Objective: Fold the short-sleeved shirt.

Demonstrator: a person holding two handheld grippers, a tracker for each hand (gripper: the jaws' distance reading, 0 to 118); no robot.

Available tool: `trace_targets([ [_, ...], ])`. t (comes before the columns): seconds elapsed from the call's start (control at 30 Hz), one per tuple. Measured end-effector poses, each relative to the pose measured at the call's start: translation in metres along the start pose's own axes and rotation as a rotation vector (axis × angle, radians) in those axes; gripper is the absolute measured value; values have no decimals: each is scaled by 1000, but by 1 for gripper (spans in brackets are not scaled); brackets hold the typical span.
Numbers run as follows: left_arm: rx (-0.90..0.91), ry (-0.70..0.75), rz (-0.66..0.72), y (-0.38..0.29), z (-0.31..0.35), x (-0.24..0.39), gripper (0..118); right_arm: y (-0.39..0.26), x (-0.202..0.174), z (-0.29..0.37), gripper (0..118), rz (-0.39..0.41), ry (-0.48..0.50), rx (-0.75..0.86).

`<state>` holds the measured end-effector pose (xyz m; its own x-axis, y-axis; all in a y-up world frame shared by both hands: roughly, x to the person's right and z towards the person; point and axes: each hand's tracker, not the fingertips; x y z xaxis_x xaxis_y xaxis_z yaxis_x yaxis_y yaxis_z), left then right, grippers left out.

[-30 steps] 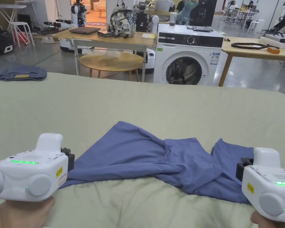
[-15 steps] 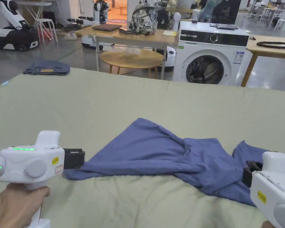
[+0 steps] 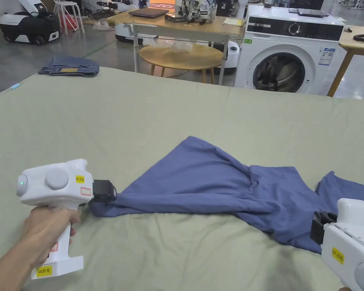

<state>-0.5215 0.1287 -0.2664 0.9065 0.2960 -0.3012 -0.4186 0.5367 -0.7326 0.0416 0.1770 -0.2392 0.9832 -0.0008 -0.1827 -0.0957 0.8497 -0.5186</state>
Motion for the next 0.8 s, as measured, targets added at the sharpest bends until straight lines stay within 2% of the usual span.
trace_targets([
  [0.1,-72,-143,78,-5,-14,-9,0,0,3,-2,0,1,3,-11],
  [0.17,-33,-31,-23,-15,-15,-6,0,0,7,-2,0,-2,16,-15],
  [0.2,-43,-55,-3,-15,-16,-5,0,1,10,-3,8,-4,20,-17],
  [0.23,-35,-47,6,-13,-14,-6,0,3,16,-6,33,-7,28,-21],
  [0.33,-29,-21,-23,-15,-14,1,0,15,32,-19,71,-56,87,-62],
  [0.37,-27,-13,-26,-15,-14,3,0,20,36,-25,104,-60,87,-80],
  [0.4,-25,3,-38,-19,-13,8,0,26,41,-36,118,-91,96,-107],
  [0.47,-13,17,-64,-21,-12,12,0,46,48,-50,118,-92,99,-88],
  [0.57,-12,40,-94,-24,-11,22,0,71,67,-119,118,-67,90,-175],
  [0.6,-8,39,-98,-24,-11,22,0,85,71,-140,118,-80,87,-196],
  [0.67,-6,50,-110,-25,-9,26,0,112,66,-155,117,-74,113,-238],
  [0.8,-12,44,-101,-25,-8,29,0,154,66,-219,86,-67,89,-307],
])
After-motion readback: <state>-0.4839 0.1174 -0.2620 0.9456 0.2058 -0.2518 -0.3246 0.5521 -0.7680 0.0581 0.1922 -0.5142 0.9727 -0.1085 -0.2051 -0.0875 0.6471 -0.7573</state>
